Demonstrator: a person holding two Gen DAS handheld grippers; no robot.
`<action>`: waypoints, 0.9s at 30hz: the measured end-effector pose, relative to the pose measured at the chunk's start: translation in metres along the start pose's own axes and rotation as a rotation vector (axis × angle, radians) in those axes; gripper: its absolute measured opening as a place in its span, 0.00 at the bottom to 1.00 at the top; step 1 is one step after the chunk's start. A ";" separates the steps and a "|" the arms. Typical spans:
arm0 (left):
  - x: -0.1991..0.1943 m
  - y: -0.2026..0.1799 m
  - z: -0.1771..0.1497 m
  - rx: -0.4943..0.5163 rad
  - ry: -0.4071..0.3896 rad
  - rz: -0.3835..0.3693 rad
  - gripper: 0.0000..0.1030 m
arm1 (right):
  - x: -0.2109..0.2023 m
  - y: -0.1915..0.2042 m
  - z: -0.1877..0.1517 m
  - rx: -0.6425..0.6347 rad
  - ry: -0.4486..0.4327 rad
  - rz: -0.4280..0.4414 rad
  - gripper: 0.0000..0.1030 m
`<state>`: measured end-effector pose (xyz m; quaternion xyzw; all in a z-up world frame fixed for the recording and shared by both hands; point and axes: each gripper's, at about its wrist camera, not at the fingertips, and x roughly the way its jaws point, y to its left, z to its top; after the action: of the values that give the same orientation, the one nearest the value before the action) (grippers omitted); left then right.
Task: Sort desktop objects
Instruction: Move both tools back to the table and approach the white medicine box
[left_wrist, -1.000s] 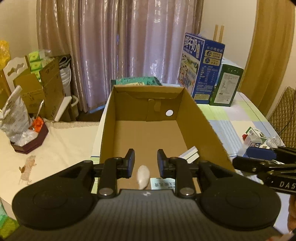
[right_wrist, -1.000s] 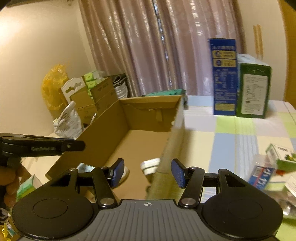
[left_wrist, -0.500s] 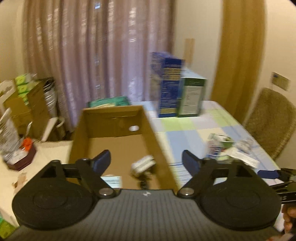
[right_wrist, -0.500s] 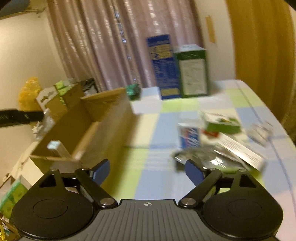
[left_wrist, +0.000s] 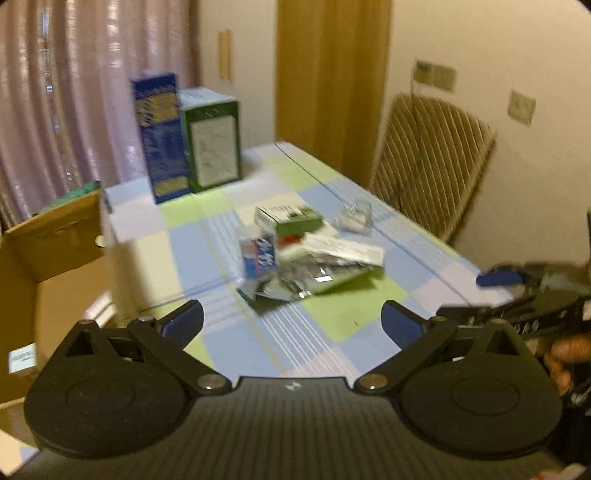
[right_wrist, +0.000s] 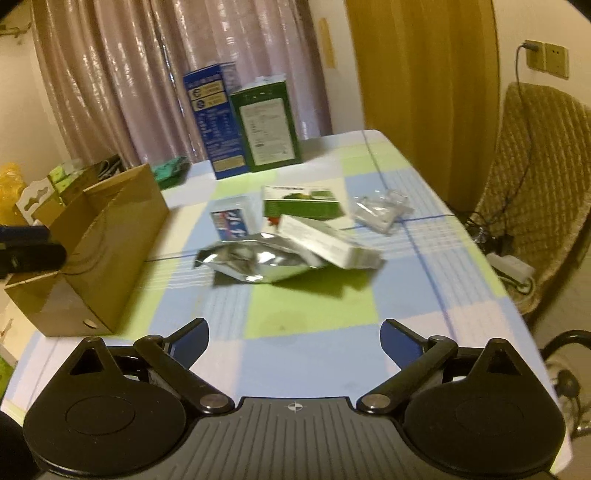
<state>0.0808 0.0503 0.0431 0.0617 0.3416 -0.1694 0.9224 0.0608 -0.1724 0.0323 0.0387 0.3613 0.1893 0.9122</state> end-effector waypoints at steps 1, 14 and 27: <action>0.006 -0.005 0.000 0.022 0.013 -0.001 0.98 | 0.001 -0.004 0.002 0.002 0.003 -0.003 0.95; 0.078 -0.022 0.009 0.301 0.072 -0.032 0.96 | 0.023 -0.043 0.046 -0.078 0.066 0.053 0.97; 0.171 -0.024 0.016 0.520 0.183 -0.047 0.84 | 0.103 -0.073 0.079 -0.204 0.186 0.152 0.97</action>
<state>0.2035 -0.0219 -0.0556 0.3034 0.3699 -0.2666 0.8367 0.2056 -0.1965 0.0088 -0.0445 0.4191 0.2963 0.8571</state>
